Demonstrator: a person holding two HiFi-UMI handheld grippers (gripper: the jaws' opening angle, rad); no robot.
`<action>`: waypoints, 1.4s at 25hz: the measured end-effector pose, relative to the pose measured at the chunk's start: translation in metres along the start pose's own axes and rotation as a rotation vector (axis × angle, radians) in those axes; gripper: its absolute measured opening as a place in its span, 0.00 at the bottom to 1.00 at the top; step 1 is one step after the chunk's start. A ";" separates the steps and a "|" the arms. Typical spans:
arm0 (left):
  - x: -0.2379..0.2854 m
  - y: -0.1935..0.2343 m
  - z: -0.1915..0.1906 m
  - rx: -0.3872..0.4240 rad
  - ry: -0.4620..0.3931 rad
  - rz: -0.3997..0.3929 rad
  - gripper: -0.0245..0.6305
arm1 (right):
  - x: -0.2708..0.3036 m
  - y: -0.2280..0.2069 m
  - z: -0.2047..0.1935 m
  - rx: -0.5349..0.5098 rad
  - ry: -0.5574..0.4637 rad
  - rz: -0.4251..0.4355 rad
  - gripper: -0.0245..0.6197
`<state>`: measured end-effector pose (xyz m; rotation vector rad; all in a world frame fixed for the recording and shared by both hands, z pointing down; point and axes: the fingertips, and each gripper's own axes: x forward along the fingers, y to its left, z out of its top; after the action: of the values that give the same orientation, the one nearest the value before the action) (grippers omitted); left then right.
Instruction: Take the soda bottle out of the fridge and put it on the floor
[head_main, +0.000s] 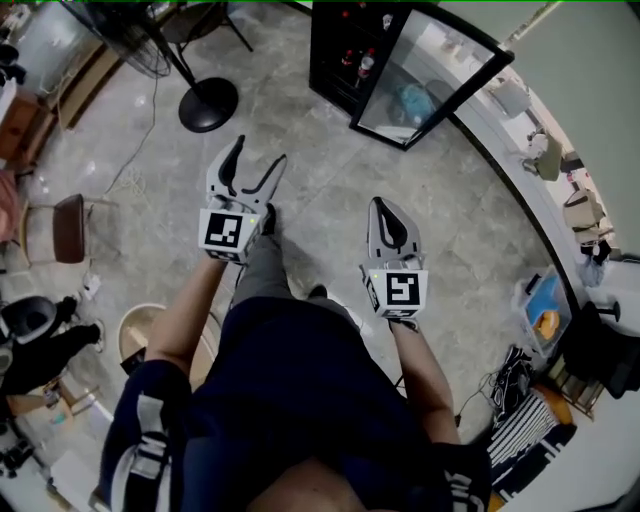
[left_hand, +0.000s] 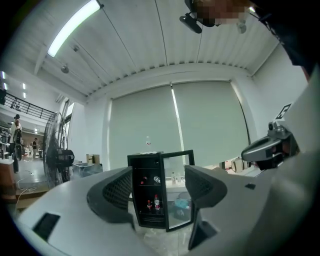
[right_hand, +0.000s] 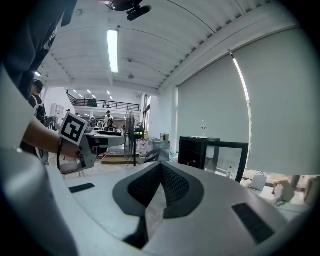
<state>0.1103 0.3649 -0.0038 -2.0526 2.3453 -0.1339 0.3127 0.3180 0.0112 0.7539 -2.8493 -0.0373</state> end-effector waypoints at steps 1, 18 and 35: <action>0.016 0.013 -0.001 -0.001 -0.006 -0.017 0.53 | 0.017 -0.002 0.002 -0.003 -0.002 -0.018 0.07; 0.258 0.155 -0.036 0.015 0.009 -0.379 0.53 | 0.275 -0.040 0.016 0.076 0.077 -0.302 0.07; 0.472 0.160 -0.134 0.066 0.097 -0.451 0.53 | 0.400 -0.128 -0.035 0.135 0.161 -0.420 0.07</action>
<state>-0.1210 -0.0751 0.1364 -2.5528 1.8493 -0.3184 0.0416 0.0105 0.1086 1.3064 -2.5145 0.1505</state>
